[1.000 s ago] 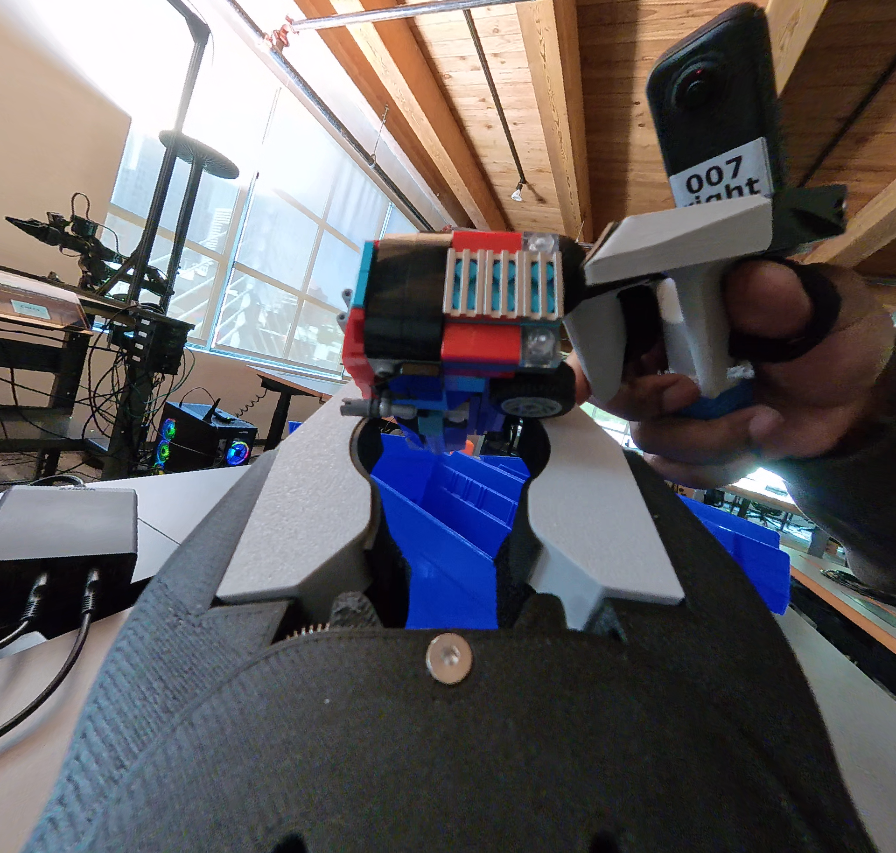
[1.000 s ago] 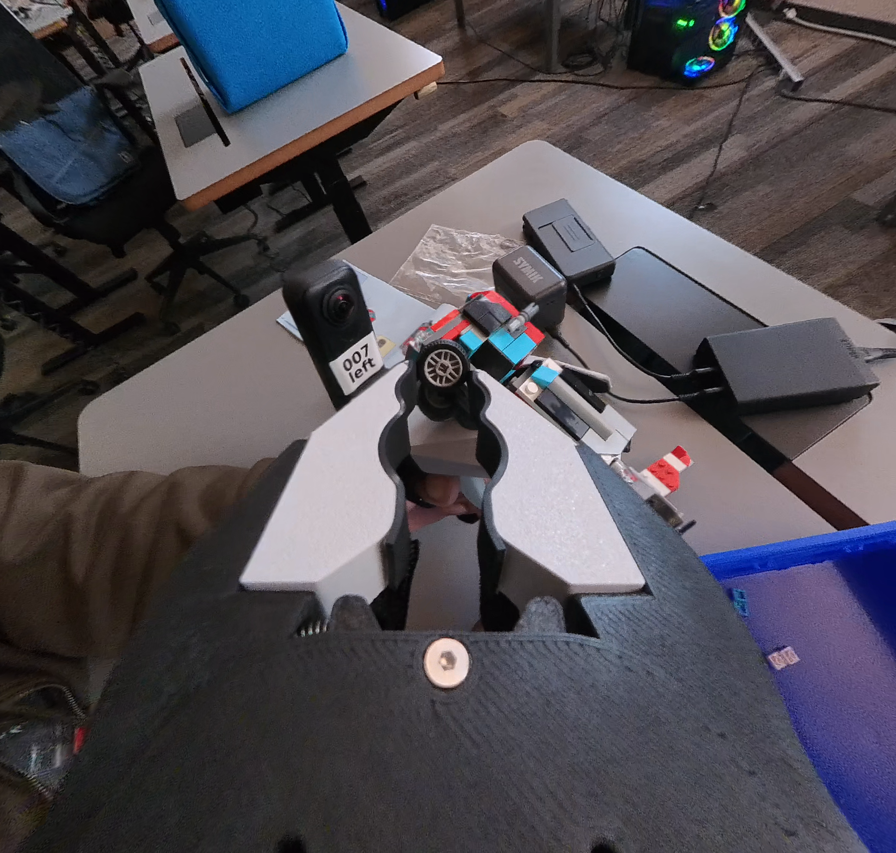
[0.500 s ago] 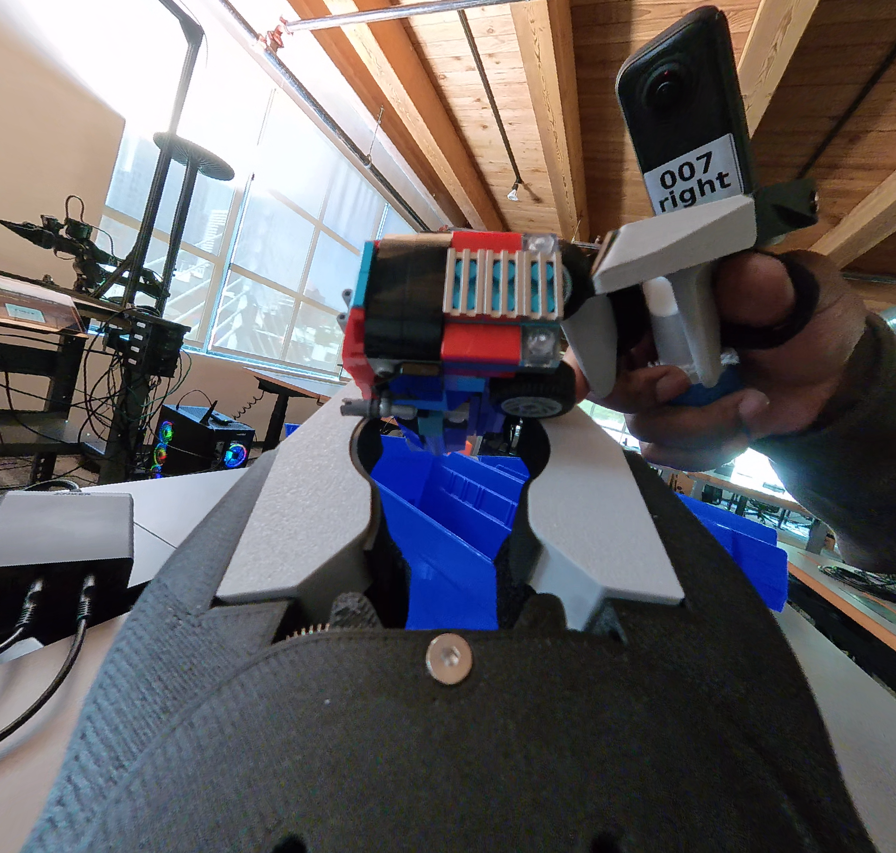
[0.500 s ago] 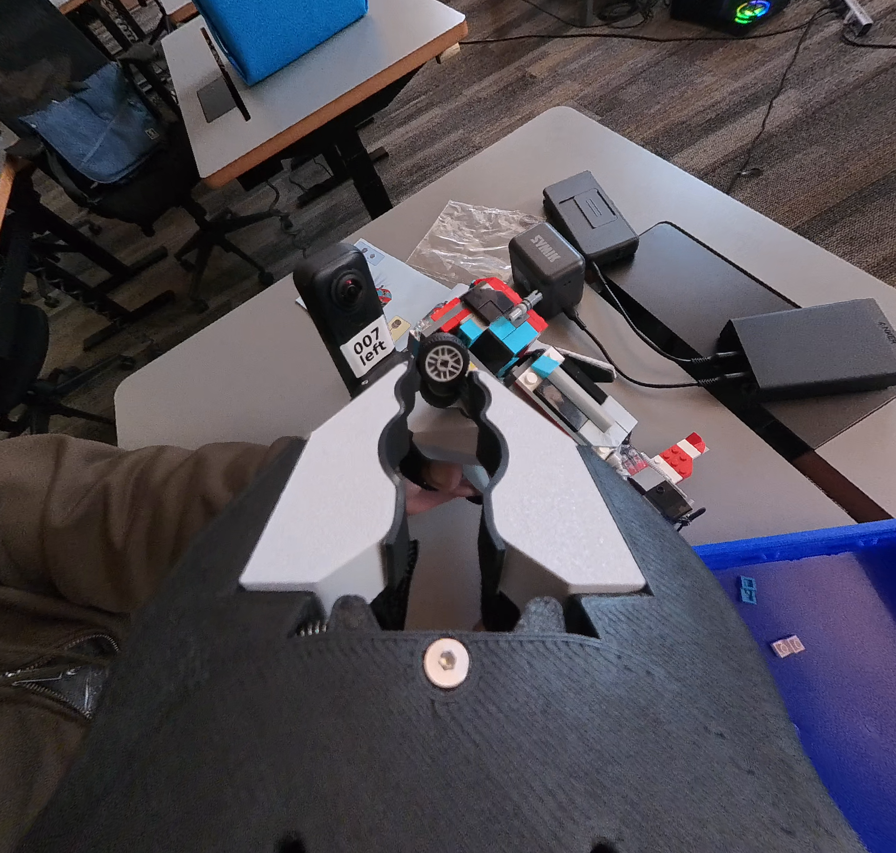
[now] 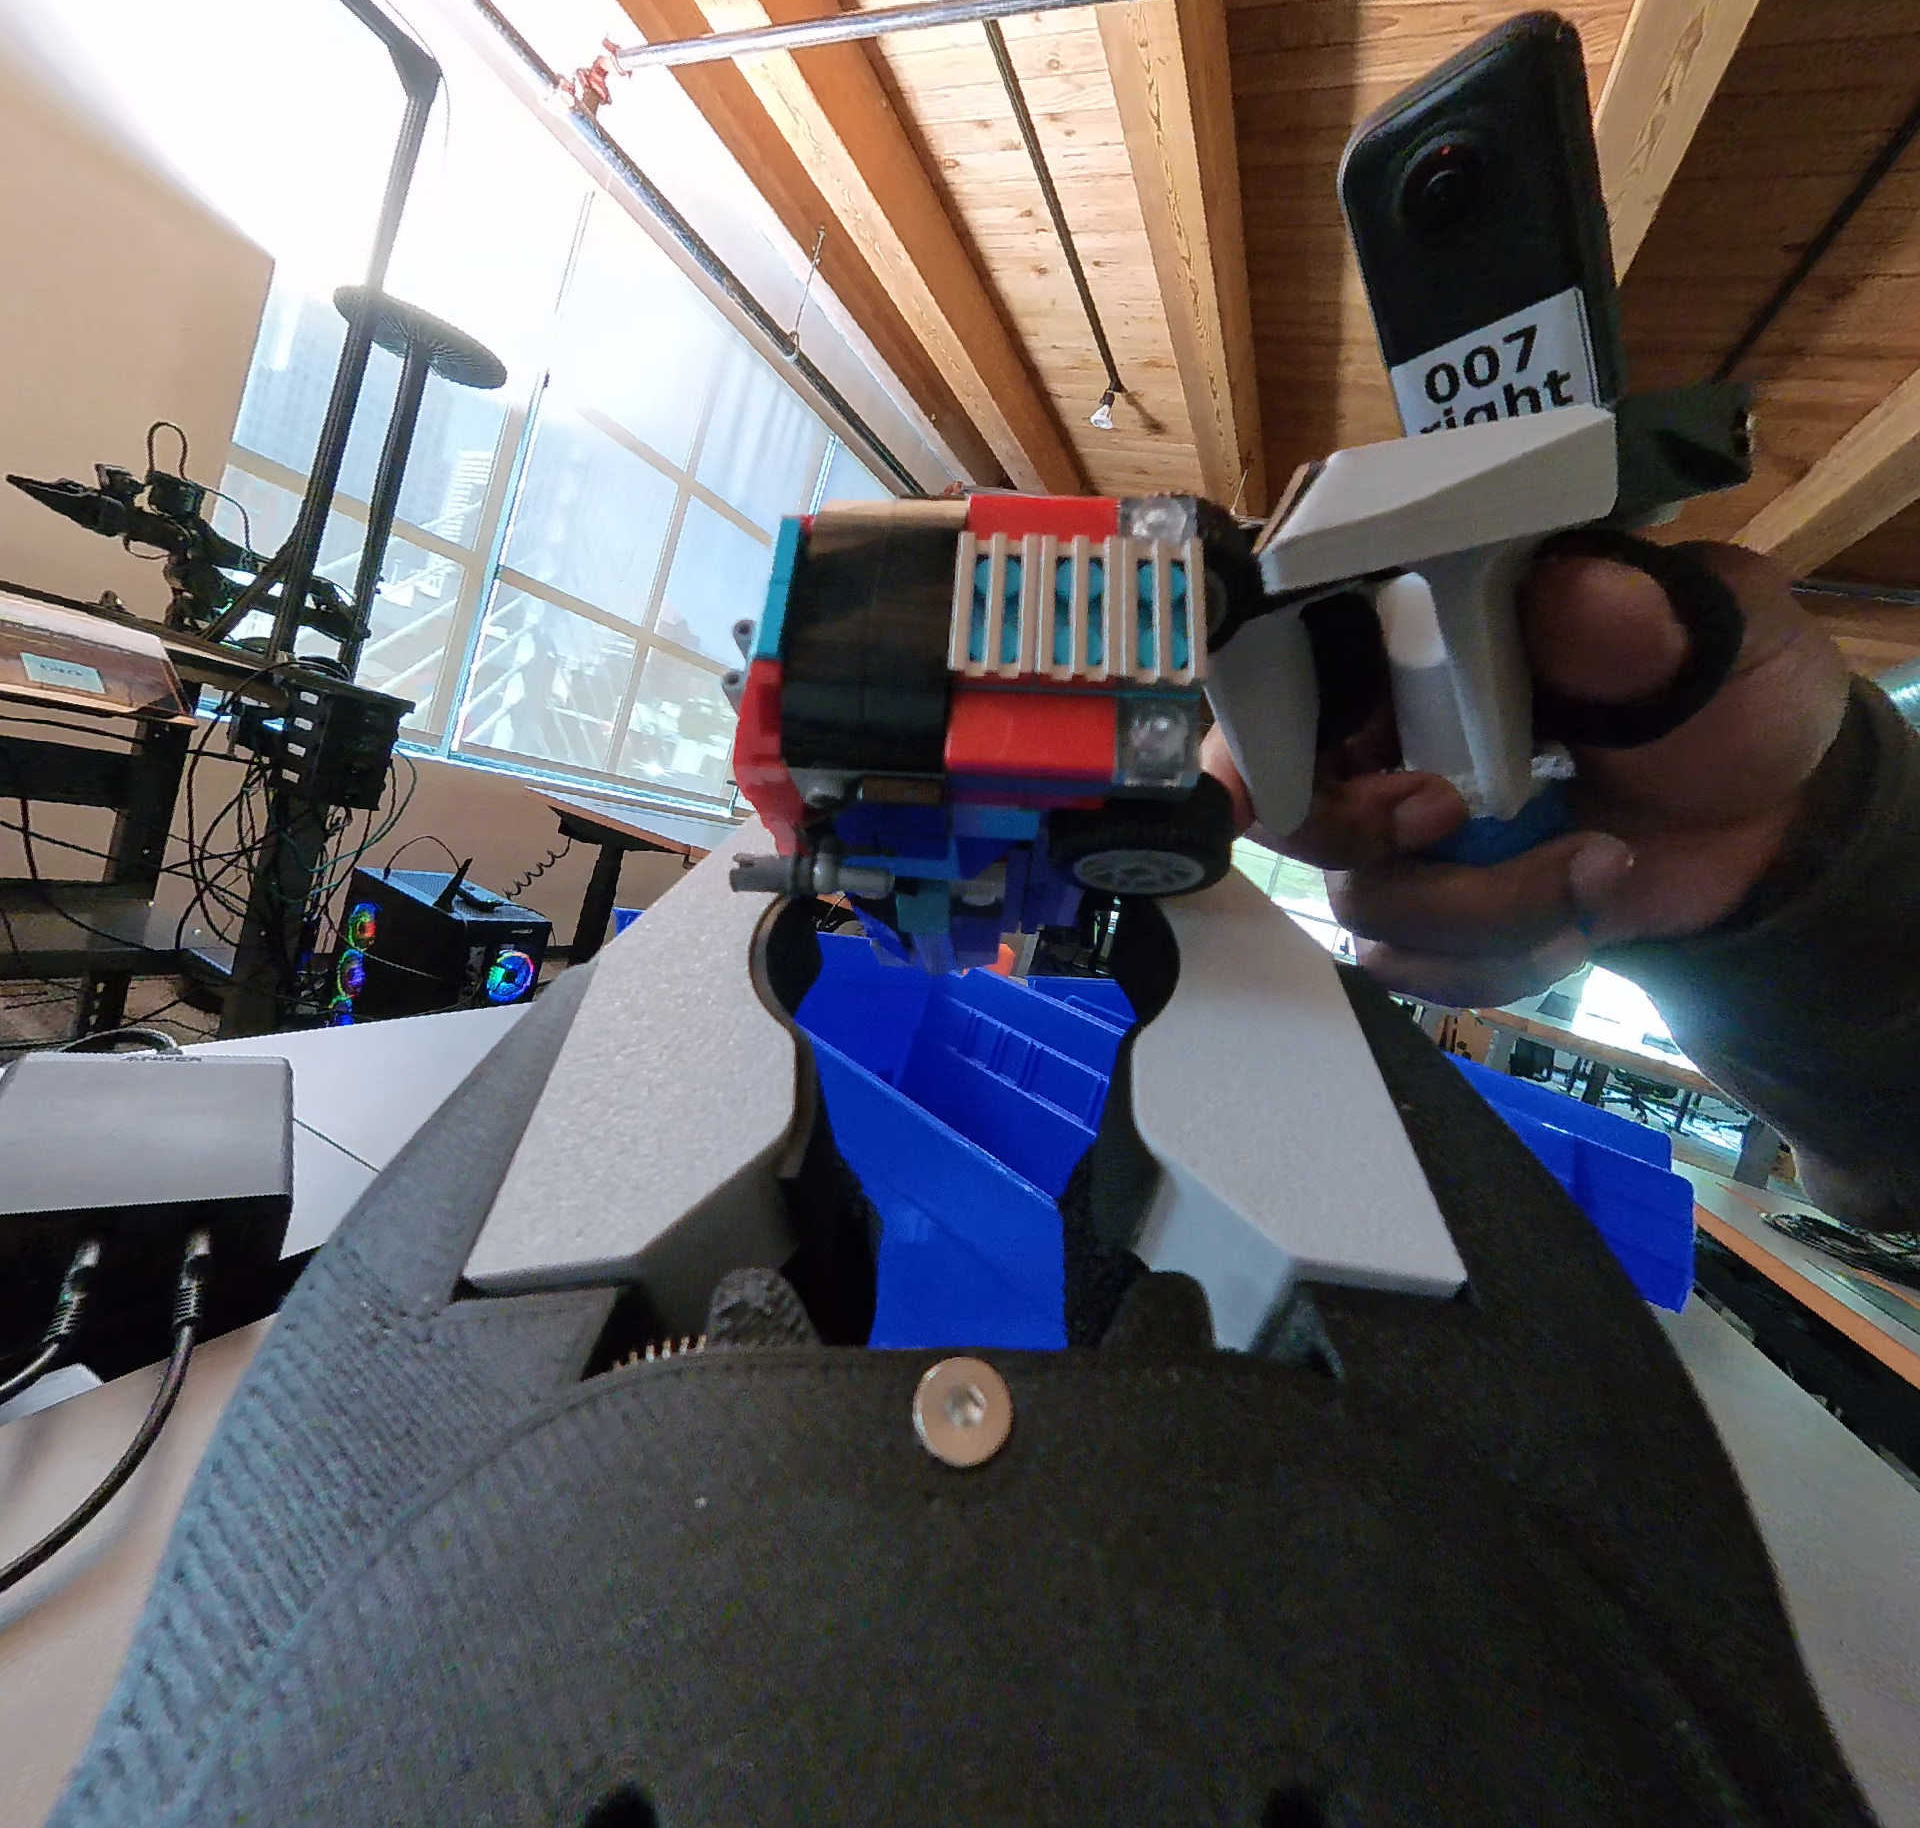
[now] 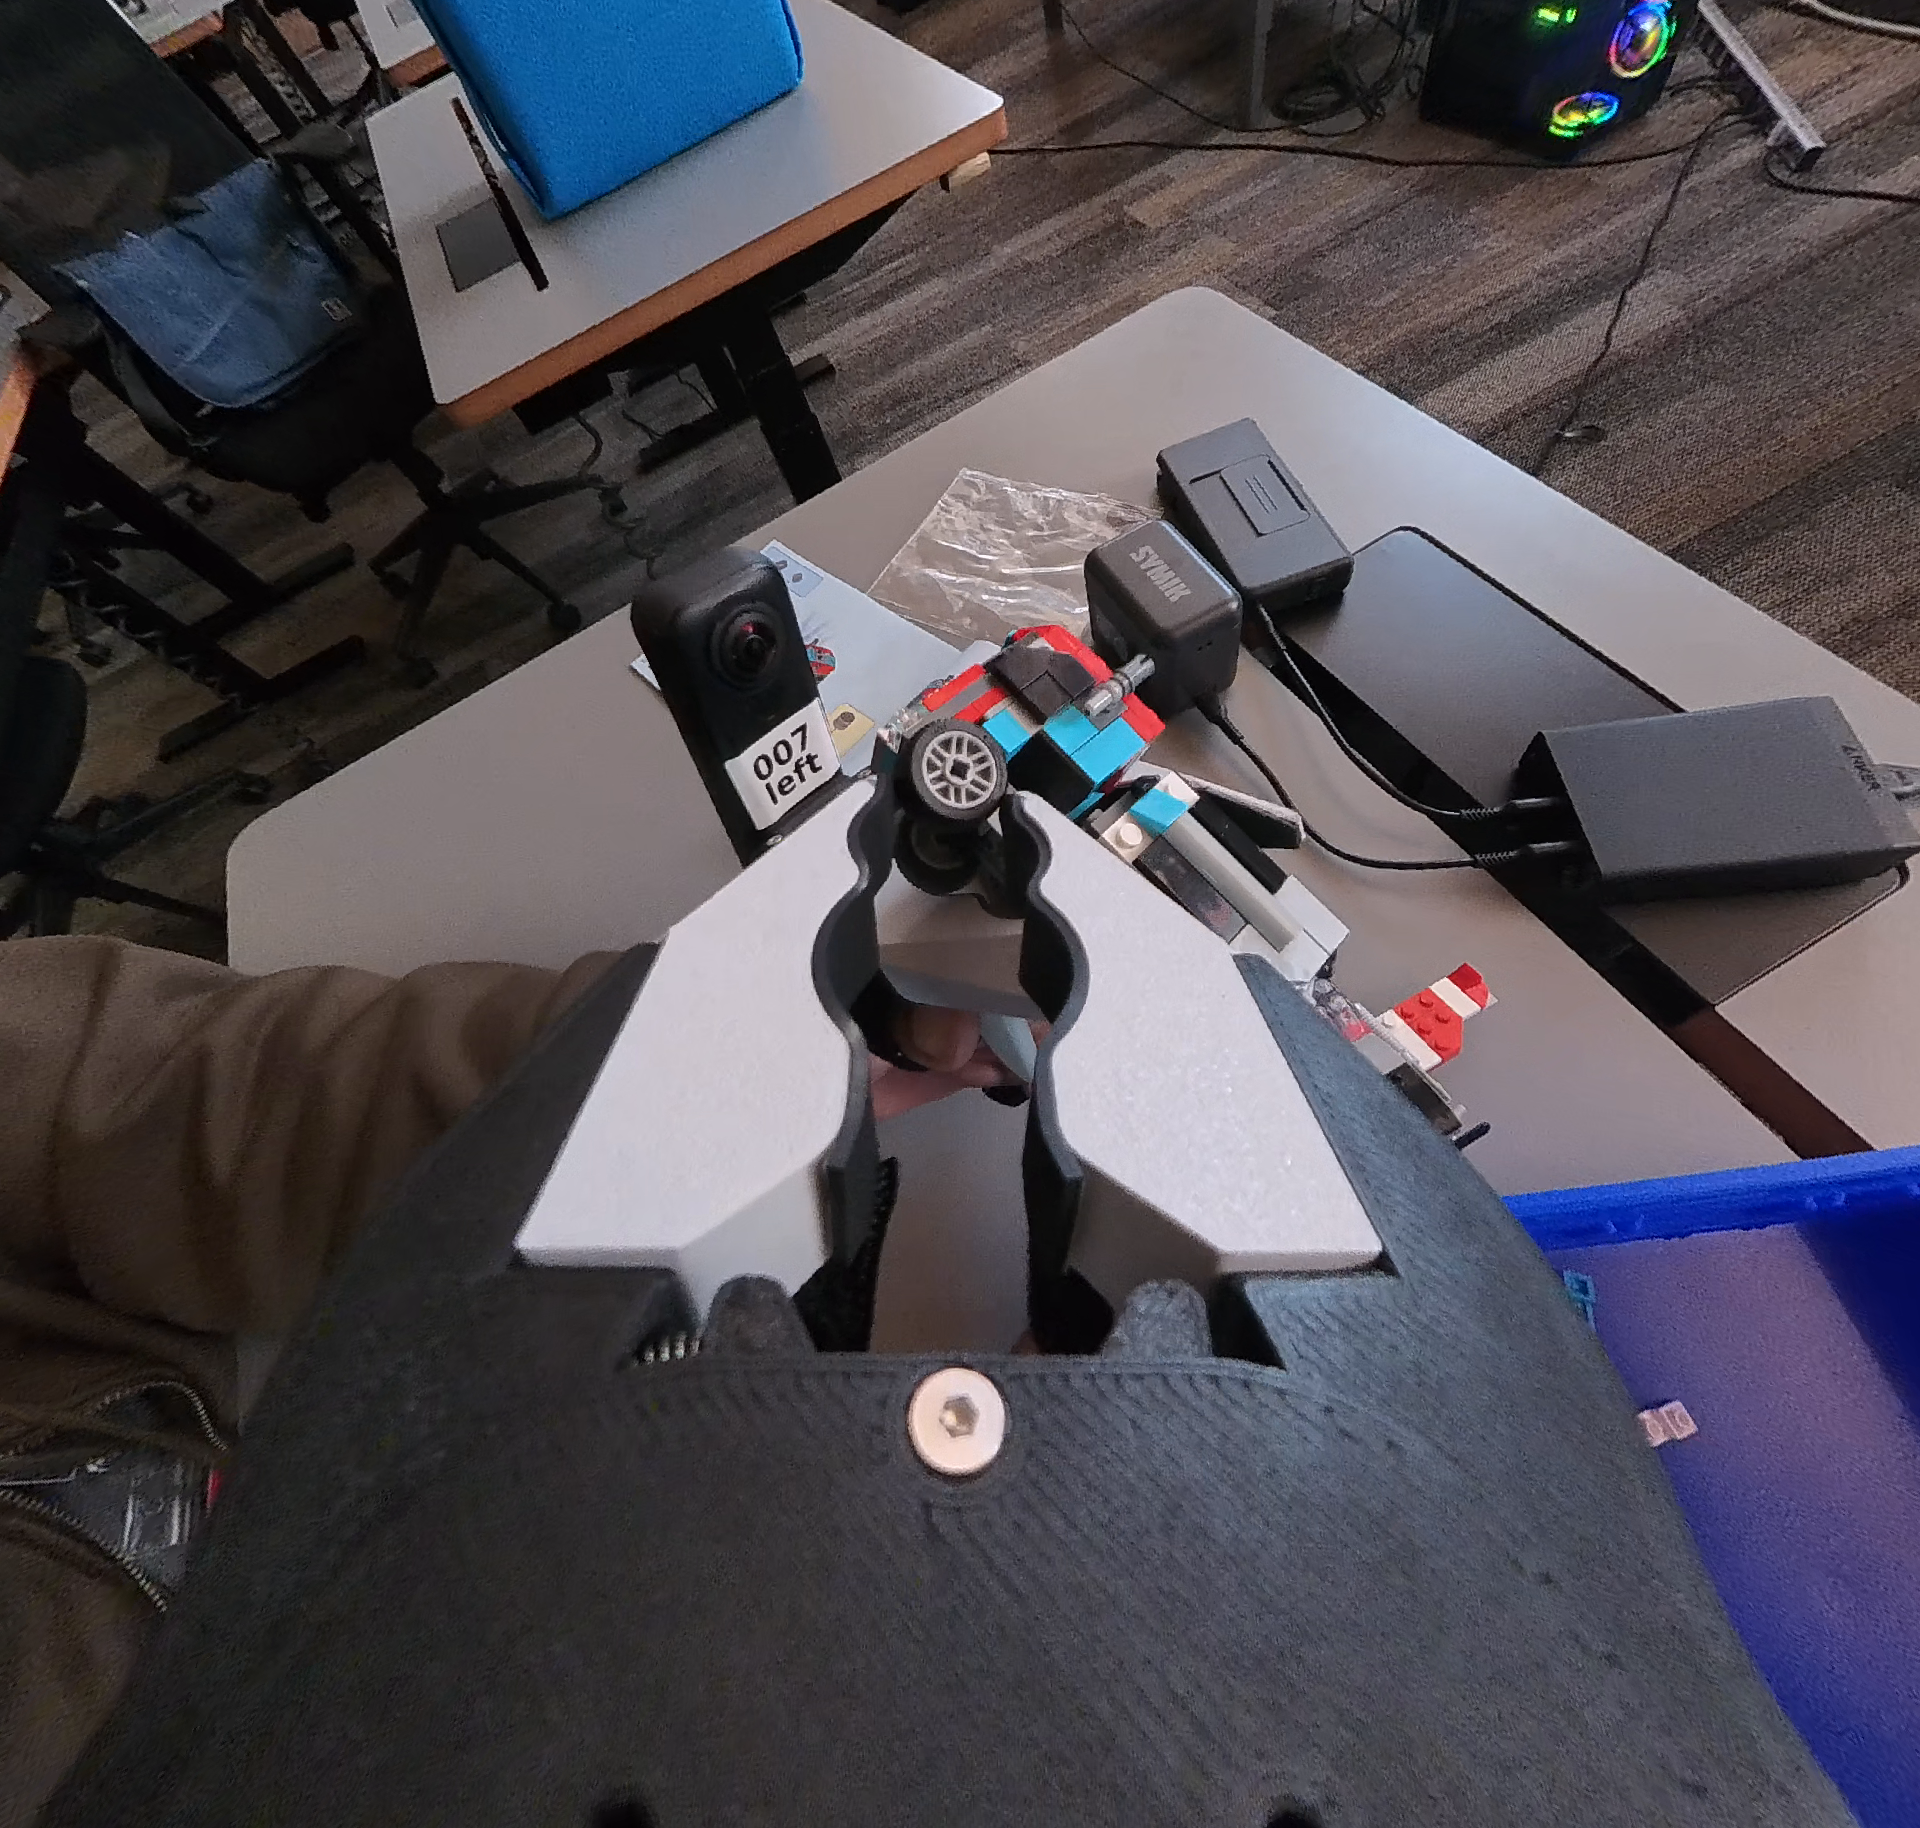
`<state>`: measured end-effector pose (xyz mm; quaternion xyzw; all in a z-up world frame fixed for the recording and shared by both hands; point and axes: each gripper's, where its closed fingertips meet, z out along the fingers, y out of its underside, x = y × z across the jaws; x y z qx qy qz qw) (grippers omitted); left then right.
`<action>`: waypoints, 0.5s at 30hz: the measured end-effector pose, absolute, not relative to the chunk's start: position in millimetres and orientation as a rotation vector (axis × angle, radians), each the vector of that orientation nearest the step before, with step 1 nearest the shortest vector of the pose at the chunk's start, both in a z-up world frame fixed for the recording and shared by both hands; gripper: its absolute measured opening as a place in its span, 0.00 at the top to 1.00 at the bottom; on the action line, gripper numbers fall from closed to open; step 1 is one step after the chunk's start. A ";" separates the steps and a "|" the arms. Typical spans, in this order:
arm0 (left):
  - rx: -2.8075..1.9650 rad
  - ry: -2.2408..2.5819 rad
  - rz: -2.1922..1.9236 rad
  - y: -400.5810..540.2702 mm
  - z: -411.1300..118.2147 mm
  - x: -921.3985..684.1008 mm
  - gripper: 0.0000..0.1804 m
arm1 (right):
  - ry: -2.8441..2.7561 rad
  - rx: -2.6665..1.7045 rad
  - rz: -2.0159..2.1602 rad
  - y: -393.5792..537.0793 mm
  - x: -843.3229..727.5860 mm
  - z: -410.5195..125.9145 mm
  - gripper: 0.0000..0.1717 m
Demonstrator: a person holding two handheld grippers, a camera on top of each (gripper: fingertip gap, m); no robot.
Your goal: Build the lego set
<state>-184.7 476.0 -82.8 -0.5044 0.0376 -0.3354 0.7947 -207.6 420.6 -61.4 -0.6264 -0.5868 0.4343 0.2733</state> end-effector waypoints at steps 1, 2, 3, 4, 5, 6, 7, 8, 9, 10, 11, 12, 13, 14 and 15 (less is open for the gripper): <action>-1.084 0.081 -0.721 476.0 -82.8 -184.8 0.69 | -1.578 -1.682 1.167 420.7 -207.7 -61.4 0.88; -1.084 0.080 -0.723 476.0 -82.8 -184.8 0.69 | -1.579 -1.677 1.163 420.9 -207.7 -61.2 0.88; -1.083 0.079 -0.724 475.9 -82.8 -185.1 0.69 | -1.580 -1.673 1.158 421.0 -207.7 -61.0 0.88; -1.082 0.078 -0.725 475.9 -82.9 -185.1 0.69 | -1.582 -1.670 1.153 421.2 -207.6 -60.7 0.88; -1.081 0.079 -0.725 475.7 -82.7 -185.1 0.70 | -1.582 -1.668 1.149 421.6 -207.6 -60.4 0.88; -1.080 0.080 -0.725 475.5 -82.4 -185.1 0.70 | -1.582 -1.668 1.145 422.2 -207.4 -59.9 0.88; -1.079 0.080 -0.725 475.5 -82.3 -185.3 0.70 | -1.583 -1.667 1.140 422.7 -207.0 -59.7 0.88; -1.080 0.080 -0.726 475.5 -82.4 -185.2 0.70 | -1.587 -1.666 1.134 423.0 -206.6 -59.6 0.88; -1.079 0.081 -0.726 475.5 -82.4 -185.0 0.70 | -1.592 -1.667 1.126 423.2 -206.1 -60.1 0.88; -1.079 0.081 -0.726 475.4 -82.3 -184.9 0.70 | -1.598 -1.667 1.116 423.3 -205.7 -60.9 0.88; -1.080 0.083 -0.725 475.4 -82.5 -184.5 0.69 | -1.603 -1.666 1.105 423.4 -205.4 -61.5 0.88; -1.081 0.083 -0.725 475.6 -82.7 -184.4 0.70 | -1.607 -1.663 1.095 423.5 -205.3 -61.8 0.88; -1.082 0.083 -0.725 475.6 -82.7 -184.3 0.70 | -1.611 -1.660 1.087 423.5 -205.1 -61.8 0.88; -1.083 0.083 -0.724 475.7 -82.9 -184.3 0.70 | -1.616 -1.656 1.080 423.3 -205.1 -61.9 0.88; -1.084 0.084 -0.723 475.6 -82.9 -184.1 0.70 | -1.622 -1.652 1.071 423.2 -204.9 -62.1 0.88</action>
